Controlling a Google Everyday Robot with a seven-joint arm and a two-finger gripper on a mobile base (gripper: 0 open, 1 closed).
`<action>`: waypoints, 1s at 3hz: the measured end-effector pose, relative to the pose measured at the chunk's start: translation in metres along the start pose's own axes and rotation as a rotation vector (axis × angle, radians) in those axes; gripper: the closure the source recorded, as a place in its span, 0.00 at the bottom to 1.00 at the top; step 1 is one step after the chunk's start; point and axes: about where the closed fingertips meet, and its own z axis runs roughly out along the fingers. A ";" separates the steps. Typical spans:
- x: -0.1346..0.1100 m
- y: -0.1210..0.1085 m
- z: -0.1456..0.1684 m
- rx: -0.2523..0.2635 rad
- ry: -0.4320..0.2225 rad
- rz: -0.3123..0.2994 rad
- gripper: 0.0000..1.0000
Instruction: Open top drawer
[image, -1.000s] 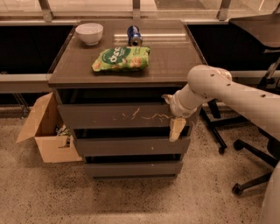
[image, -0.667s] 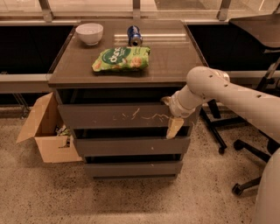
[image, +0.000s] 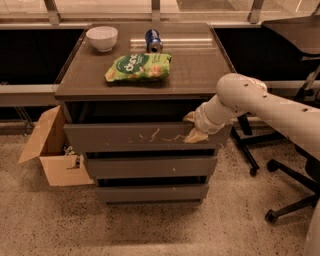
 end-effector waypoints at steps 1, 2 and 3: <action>-0.018 0.008 -0.023 -0.013 -0.048 0.009 0.86; -0.028 0.013 -0.031 -0.037 -0.092 0.021 1.00; -0.027 0.015 -0.031 -0.037 -0.092 0.021 0.82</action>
Offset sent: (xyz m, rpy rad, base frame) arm -0.0420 0.0220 0.0682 0.2076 0.1385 0.0534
